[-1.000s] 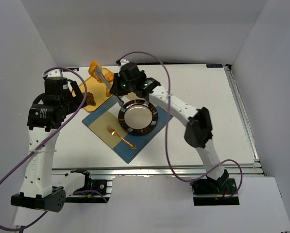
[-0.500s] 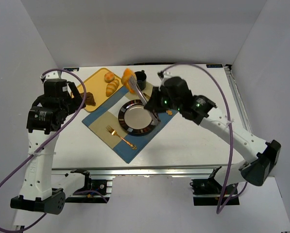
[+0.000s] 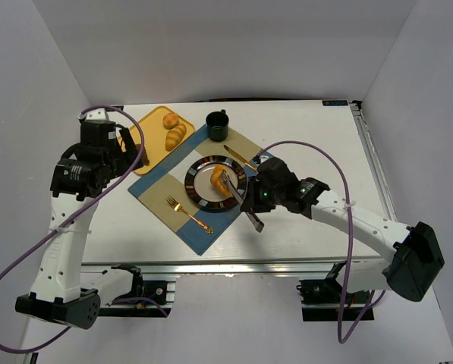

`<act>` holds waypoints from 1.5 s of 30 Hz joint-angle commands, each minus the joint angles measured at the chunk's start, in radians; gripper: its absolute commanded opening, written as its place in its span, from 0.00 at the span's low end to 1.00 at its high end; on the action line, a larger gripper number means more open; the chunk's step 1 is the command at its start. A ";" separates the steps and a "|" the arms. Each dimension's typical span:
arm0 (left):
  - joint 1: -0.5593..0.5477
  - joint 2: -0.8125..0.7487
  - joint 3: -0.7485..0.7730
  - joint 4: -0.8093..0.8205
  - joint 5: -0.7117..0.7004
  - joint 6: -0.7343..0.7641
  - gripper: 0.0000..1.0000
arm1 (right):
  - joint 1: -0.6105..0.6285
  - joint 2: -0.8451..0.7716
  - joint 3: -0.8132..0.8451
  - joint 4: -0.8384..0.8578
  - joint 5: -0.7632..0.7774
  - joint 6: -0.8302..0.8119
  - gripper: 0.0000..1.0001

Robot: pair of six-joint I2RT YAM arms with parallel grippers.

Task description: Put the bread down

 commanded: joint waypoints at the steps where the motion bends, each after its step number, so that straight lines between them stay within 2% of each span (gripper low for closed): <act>1: -0.013 -0.004 0.002 0.015 -0.003 0.015 0.98 | -0.012 -0.036 -0.024 0.094 0.035 0.017 0.00; 8: -0.015 0.001 -0.004 0.017 -0.004 0.012 0.98 | -0.016 -0.038 -0.047 0.048 0.096 0.021 0.01; 13: -0.015 0.005 -0.008 0.022 0.000 0.008 0.98 | -0.018 -0.045 -0.034 0.027 0.122 0.012 0.18; 22: -0.015 0.013 -0.008 0.025 0.002 0.005 0.98 | -0.018 -0.049 0.048 -0.041 0.179 -0.017 0.41; 30: -0.015 0.011 -0.005 0.023 -0.001 0.008 0.98 | -0.018 -0.062 0.125 -0.106 0.227 -0.045 0.45; 38: -0.015 0.019 0.015 0.017 -0.013 0.008 0.98 | -0.007 0.002 0.338 -0.171 0.211 -0.107 0.51; 41: -0.015 0.025 0.082 -0.004 -0.068 0.007 0.98 | 0.016 0.080 0.438 -0.136 0.185 -0.140 0.52; 45: -0.015 0.062 0.189 -0.055 -0.116 0.010 0.98 | 0.034 0.291 0.594 -0.021 0.119 -0.143 0.52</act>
